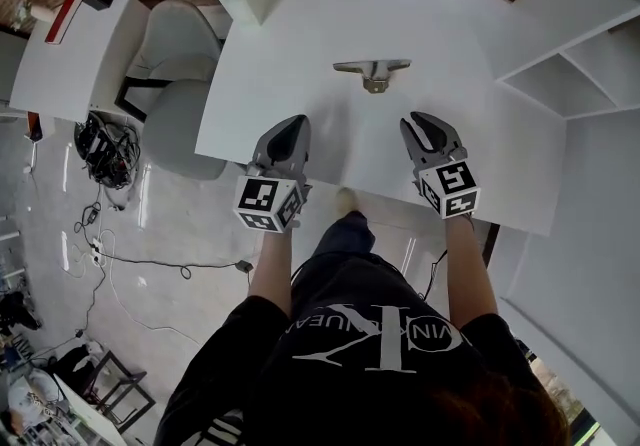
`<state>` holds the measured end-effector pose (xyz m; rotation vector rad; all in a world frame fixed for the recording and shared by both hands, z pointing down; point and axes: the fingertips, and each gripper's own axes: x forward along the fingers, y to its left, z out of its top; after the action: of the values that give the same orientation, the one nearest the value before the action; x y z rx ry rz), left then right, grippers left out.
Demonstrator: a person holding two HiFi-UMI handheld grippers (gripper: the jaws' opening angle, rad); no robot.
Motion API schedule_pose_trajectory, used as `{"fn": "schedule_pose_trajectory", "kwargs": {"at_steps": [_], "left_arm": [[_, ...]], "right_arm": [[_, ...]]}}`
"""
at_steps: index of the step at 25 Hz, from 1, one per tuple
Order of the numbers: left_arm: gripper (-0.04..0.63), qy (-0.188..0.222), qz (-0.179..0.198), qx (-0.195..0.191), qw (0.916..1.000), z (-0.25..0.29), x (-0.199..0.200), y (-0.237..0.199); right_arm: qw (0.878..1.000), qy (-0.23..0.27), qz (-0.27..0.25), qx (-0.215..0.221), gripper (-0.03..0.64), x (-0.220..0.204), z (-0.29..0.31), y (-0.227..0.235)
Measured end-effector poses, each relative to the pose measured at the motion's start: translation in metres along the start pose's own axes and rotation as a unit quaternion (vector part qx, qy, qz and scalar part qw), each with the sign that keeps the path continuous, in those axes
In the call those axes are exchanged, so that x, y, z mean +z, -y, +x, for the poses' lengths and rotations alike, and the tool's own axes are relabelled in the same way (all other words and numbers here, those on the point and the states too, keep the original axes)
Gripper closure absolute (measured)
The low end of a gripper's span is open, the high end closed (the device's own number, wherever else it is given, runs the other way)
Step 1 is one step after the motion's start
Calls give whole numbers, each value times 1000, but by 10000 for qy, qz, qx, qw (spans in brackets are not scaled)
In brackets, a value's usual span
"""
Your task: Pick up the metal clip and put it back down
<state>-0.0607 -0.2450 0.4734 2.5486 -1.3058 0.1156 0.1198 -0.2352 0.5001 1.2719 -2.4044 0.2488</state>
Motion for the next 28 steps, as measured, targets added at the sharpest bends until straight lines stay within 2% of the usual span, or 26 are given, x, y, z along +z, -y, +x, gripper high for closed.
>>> {"fn": "schedule_pose_trajectory", "kwargs": {"at_steps": [10,15,28], "left_arm": [[591,-163,-3,66,9998,32,-9,-12],[591,-139,-17,123,9998,46,-8,-21],[591,-220,-40,87,9997,60,-8,-32]], "right_arm": [[9925,-540,-1084,154,566,-7,52,18],[9781,-852,-1880,271,543,-8,77,24],[9376,-1263,-3212,416,537,-16,118,24]]}}
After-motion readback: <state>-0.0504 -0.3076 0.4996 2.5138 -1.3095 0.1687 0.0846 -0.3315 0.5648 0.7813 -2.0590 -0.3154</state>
